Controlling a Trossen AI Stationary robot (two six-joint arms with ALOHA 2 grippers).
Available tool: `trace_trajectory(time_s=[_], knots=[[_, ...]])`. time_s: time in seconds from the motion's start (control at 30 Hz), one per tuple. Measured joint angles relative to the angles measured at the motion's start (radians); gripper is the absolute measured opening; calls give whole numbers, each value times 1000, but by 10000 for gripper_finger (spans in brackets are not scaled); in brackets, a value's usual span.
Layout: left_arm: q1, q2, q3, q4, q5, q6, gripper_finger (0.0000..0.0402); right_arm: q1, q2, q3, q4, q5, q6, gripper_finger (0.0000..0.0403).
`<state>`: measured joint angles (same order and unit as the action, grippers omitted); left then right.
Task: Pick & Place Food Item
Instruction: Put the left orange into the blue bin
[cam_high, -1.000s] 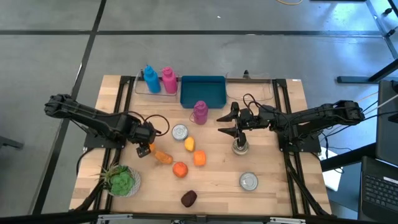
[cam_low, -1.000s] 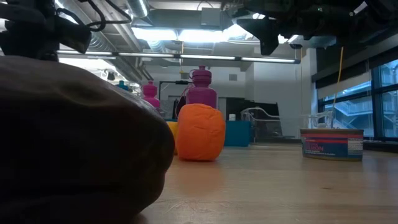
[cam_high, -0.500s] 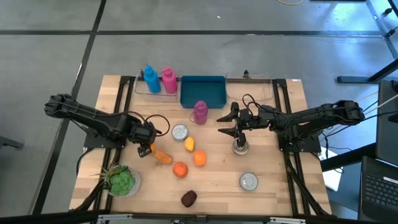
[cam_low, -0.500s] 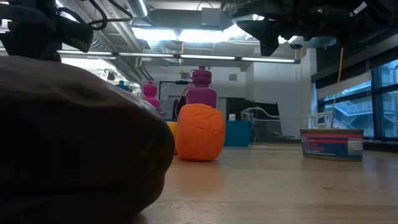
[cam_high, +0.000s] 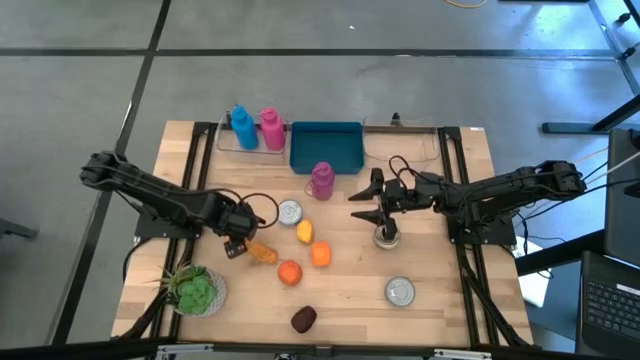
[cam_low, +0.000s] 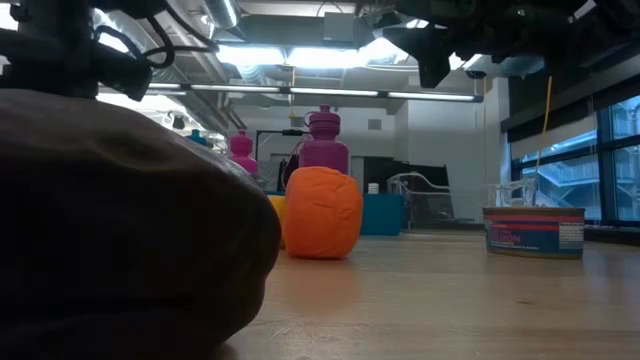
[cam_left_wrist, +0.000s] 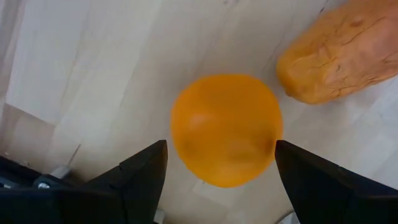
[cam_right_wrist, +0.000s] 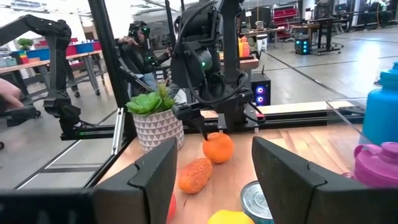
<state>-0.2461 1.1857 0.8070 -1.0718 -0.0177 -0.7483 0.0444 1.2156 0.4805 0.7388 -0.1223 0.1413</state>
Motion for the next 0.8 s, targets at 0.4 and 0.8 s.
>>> trace_trajectory(time_s=[0.4,0.8], knots=[[-9,38,-32,52,8,0,285,6,0,0,0,2,0,208],[-6,-15,-127,131,45,-26,285,6,0,0,0,2,-12,208]])
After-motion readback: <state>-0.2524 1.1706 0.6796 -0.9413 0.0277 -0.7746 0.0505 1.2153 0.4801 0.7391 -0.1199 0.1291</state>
